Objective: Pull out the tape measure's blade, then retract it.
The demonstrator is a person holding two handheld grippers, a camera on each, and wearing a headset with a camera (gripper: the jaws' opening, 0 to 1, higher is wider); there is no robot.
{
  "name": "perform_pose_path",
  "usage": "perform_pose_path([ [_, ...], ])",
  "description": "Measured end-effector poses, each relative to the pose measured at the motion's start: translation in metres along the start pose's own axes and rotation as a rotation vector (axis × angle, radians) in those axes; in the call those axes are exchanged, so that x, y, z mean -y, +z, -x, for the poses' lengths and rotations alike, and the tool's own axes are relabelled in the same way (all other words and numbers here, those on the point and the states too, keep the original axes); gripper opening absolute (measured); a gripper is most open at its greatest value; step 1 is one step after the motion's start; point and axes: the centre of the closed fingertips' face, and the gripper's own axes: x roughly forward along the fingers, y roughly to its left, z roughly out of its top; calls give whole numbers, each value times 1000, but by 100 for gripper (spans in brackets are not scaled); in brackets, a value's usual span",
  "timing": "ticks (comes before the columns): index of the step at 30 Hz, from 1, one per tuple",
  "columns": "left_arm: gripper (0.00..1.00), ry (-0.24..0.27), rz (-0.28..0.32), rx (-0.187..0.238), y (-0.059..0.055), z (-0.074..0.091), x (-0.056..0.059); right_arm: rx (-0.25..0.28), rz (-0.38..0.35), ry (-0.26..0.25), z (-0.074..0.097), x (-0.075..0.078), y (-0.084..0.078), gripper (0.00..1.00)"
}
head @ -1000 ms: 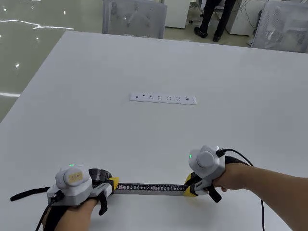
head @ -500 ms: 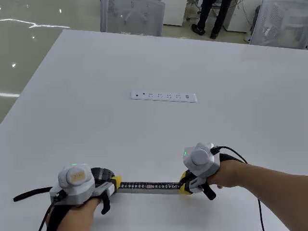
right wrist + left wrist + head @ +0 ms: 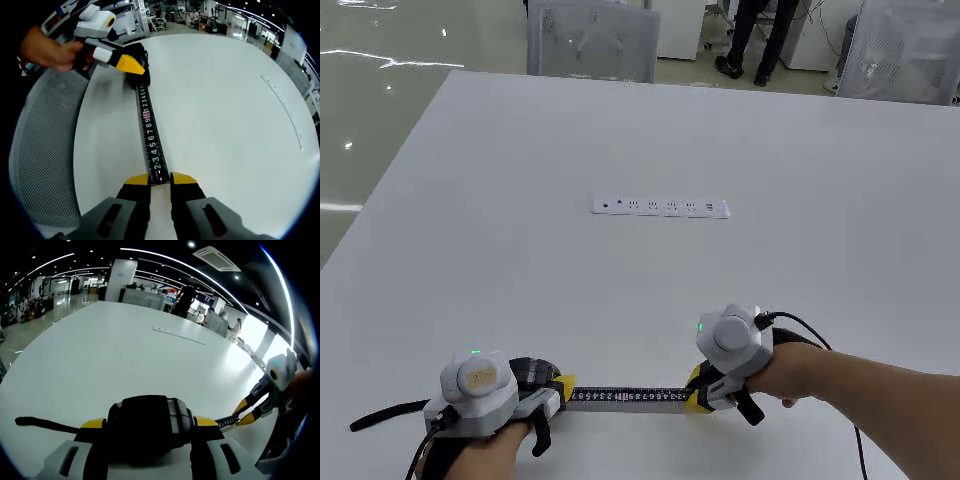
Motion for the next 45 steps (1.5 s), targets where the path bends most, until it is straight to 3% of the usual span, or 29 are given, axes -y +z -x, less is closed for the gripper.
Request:
perform_pose_path([
  [13,63,-1,4,-5,0,0,0,9,4,13,-6,0,7,13],
  [24,63,-11,12,-5,1,0,0,29,14,25,-14,-4,27,13],
  [36,63,-13,19,-3,1,0,0,25,30,22,-18,-5,33,12],
  [45,63,-18,19,-7,0,1,0,39,38,33,-26,-10,46,12],
])
